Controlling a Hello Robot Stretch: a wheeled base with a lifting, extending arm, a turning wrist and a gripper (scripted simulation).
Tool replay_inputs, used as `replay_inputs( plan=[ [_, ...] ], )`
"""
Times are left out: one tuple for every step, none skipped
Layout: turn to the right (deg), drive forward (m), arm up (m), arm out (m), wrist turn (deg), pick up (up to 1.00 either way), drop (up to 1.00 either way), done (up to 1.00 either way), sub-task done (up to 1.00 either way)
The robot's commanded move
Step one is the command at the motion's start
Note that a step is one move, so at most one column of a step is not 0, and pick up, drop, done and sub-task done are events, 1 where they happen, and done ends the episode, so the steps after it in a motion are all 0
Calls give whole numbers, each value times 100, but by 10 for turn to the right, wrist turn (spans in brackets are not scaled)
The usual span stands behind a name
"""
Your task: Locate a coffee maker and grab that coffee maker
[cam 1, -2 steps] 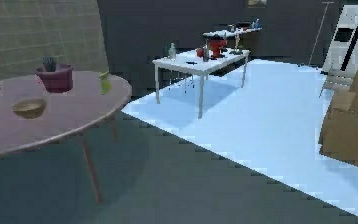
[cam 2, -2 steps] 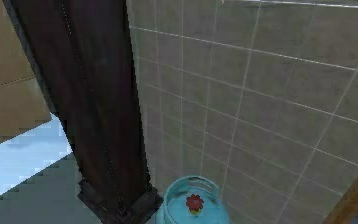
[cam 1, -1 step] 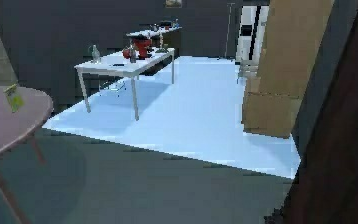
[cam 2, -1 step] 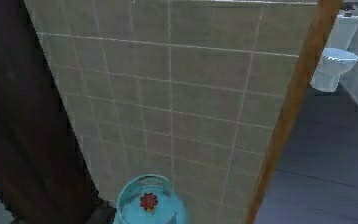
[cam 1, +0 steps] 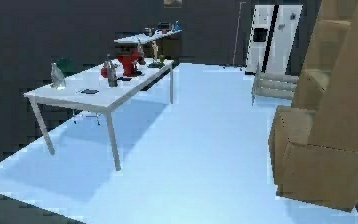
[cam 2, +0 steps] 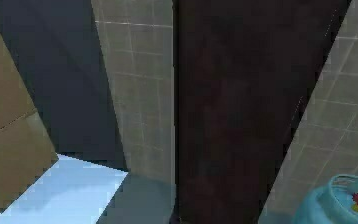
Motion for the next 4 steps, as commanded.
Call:
replay_inputs(
  plan=[
    [0,100,0,0,0,0,0,0,0],
    [60,0,0,0,0,0,0,0,0],
    [0,55,0,0,0,0,0,0,0],
    [-450,0,0,0,0,0,0,0,0]
  ],
)
